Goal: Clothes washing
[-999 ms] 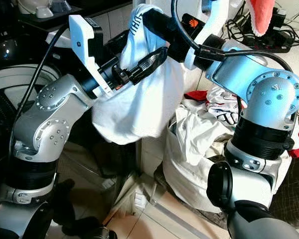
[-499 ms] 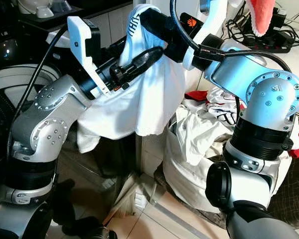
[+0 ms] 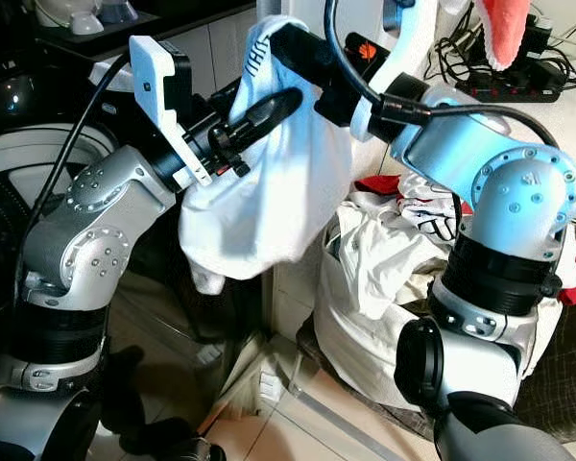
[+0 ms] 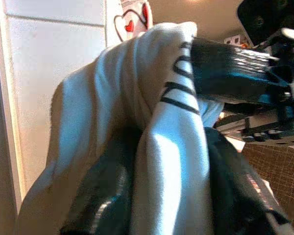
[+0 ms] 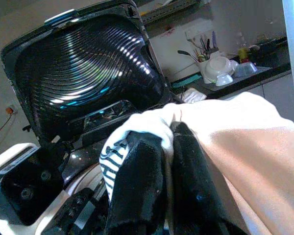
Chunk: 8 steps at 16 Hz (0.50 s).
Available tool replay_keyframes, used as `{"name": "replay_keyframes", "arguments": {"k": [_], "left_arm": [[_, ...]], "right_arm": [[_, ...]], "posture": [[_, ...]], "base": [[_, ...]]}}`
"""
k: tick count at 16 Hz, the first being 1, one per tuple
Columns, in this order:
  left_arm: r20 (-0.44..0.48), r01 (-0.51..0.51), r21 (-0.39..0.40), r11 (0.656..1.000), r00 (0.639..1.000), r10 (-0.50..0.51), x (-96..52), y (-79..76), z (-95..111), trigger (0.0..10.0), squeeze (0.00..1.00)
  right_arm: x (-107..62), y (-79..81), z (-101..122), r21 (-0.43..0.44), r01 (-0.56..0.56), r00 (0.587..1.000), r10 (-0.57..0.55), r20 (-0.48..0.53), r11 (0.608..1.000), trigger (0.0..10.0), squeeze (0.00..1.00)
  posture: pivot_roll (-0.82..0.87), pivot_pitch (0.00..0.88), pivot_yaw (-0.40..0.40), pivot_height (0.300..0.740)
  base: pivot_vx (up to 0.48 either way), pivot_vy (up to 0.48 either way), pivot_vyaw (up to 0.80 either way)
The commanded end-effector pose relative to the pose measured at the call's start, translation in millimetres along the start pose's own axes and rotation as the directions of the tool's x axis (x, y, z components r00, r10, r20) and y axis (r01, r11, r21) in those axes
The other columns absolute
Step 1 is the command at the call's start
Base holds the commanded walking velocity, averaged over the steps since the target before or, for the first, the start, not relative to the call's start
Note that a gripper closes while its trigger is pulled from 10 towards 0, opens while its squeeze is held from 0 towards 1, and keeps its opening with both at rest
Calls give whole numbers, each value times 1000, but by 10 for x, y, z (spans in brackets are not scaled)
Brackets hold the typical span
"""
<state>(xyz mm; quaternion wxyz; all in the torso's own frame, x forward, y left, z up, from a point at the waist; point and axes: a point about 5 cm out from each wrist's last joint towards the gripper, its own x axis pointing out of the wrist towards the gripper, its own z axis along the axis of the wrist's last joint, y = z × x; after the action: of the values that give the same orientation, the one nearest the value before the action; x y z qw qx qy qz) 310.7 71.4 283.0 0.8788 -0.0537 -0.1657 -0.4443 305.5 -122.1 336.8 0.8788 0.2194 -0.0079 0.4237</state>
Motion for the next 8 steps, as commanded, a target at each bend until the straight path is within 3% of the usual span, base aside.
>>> {"name": "replay_keyframes", "arguments": {"k": [1, 4, 6, 7, 8], "left_arm": [[-22, -40, 8, 999, 999, 40, -2, 67, -15, 0, 0], [14, -179, 35, 983, 984, 178, -10, 239, 48, 0, 0], [13, -199, 42, 979, 980, 198, -20, 275, 56, 0, 0], [14, -229, 53, 972, 974, 228, -35, 322, 69, 0, 0], [18, -253, 64, 965, 967, 253, -45, 358, 85, 0, 0]], "right_arm": [[6, 112, 45, -28, -51, 999, 51, 14, 998, 0, 0], [-1, 109, 34, -29, -47, 999, 47, 15, 998, 0, 0], [-1, 115, 29, -30, -52, 998, 53, 16, 998, 0, 0], [-3, 131, 20, -35, -68, 998, 68, 10, 997, 10000, 1000], [-5, 139, 9, -37, -77, 997, 77, 1, 996, 10000, 1000]], "posture": [[-17, 0, -1, 740], [-15, 0, 2, 740], [-15, 0, 3, 740], [-14, 0, 4, 740], [-15, 0, 5, 740]], "base": [[0, 0, 0], [0, 0, 0], [0, 0, 0], [0, 0, 0], [0, 0, 0]]}}
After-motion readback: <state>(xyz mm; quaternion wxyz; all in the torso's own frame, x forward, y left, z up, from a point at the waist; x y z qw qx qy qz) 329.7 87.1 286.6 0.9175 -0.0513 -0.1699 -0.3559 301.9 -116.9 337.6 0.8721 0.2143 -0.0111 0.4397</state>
